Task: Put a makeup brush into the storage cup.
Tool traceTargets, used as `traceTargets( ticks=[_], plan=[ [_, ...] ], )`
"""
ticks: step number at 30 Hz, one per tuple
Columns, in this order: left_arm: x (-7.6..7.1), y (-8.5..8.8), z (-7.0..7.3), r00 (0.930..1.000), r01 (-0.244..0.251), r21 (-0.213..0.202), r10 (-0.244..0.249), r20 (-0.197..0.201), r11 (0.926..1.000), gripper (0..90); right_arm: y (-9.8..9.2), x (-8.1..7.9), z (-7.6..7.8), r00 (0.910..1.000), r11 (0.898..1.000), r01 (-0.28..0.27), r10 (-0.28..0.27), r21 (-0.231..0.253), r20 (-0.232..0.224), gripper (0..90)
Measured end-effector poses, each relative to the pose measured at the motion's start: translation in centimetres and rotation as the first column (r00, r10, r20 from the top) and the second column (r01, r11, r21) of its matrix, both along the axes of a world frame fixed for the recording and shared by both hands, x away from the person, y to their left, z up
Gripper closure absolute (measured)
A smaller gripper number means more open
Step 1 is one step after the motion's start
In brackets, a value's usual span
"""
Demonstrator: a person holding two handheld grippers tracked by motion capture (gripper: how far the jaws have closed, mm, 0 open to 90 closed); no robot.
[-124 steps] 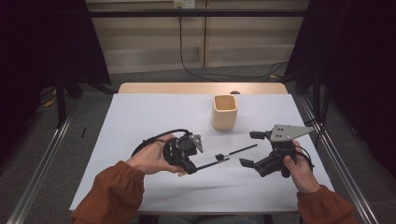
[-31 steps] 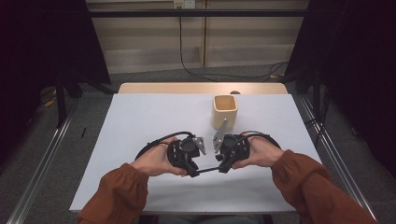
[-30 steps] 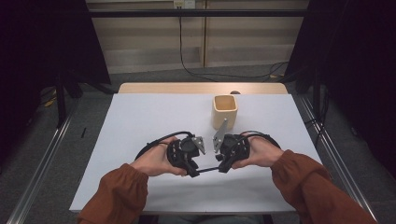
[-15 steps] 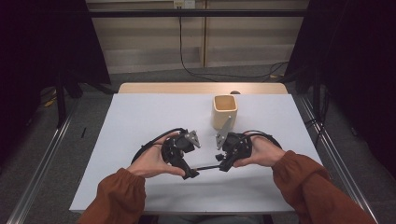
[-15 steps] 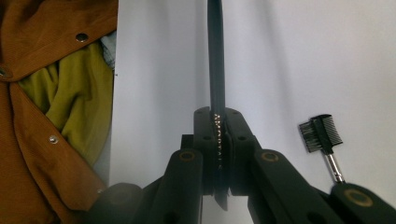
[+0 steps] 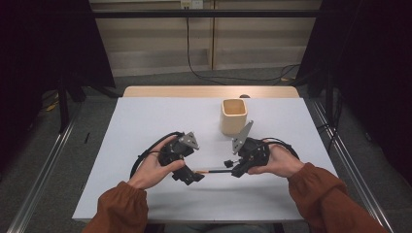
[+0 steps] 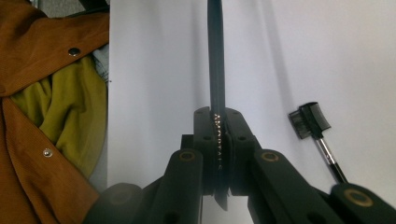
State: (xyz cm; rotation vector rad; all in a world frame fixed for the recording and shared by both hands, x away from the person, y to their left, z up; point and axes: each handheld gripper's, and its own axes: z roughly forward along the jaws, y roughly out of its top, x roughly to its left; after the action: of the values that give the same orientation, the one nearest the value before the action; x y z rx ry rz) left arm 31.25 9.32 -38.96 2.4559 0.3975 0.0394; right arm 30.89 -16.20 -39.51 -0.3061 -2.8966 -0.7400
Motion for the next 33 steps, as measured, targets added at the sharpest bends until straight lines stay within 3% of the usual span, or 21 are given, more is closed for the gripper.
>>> traceTargets(
  ticks=[4,9,11,14,15,16,19,22,24,28,33],
  plan=[
    [-0.2,1.1,-0.1,0.9969,-0.057,-0.048,0.06,0.052,0.9972,3.9,-0.8,0.0,-0.2,0.9996,1.0,0.027,-0.027,0.014,-0.004,85.3],
    [-0.7,2.0,-0.5,0.995,-0.072,-0.102,0.079,0.061,0.9922,3.7,-1.9,-0.1,-0.5,0.998,0.997,0.063,-0.063,0.044,-0.005,85.3],
    [-0.8,2.4,-0.5,0.9917,-0.088,-0.114,0.098,0.083,0.9896,3.9,-2.3,-0.2,-0.5,0.9964,0.995,0.084,-0.085,0.06,0.003,85.3],
    [-0.8,3.0,-0.5,0.9899,-0.115,-0.161,0.127,0.064,0.9802,3.4,-3.0,-0.3,-0.5,0.9945,0.992,0.102,-0.103,0.074,0.016,85.3],
    [-0.8,3.0,-0.5,0.9899,-0.115,-0.161,0.127,0.064,0.9802,3.5,-3.2,-0.4,-0.4,0.9934,0.991,0.112,-0.113,0.08,0.018,85.3],
    [-0.8,3.3,-0.6,0.9849,-0.144,-0.172,0.158,0.072,0.9745,3.3,-3.3,-0.4,-0.4,0.9924,0.989,0.119,-0.121,0.085,0.023,85.3],
    [-0.8,3.7,-0.8,0.9815,-0.167,-0.191,0.182,0.06,0.9673,3.5,-3.7,-0.6,-0.5,0.99,0.986,0.135,-0.138,0.097,0.027,85.3],
    [-1.0,4.2,-1.2,0.9791,-0.177,-0.193,0.193,0.065,0.965,3.8,-3.9,-1.0,-0.8,0.9886,0.983,0.147,-0.15,0.105,0.016,85.3],
    [-1.2,4.5,-1.4,0.9734,-0.193,-0.198,0.213,0.085,0.961,4.0,-4.1,-1.4,-0.9,0.9872,0.981,0.154,-0.158,0.12,0.022,85.3],
    [-1.4,4.9,-1.7,0.9787,-0.176,-0.221,0.195,0.066,0.9594,3.9,-4.7,-1.8,-1.1,0.9816,0.971,0.186,-0.19,0.15,0.016,85.3],
    [-1.7,5.4,-1.9,0.973,-0.21,-0.25,0.227,0.04,0.9451,3.7,-4.9,-1.8,-1.4,0.9769,0.958,0.205,-0.213,0.199,0.018,85.3]
  ],
)
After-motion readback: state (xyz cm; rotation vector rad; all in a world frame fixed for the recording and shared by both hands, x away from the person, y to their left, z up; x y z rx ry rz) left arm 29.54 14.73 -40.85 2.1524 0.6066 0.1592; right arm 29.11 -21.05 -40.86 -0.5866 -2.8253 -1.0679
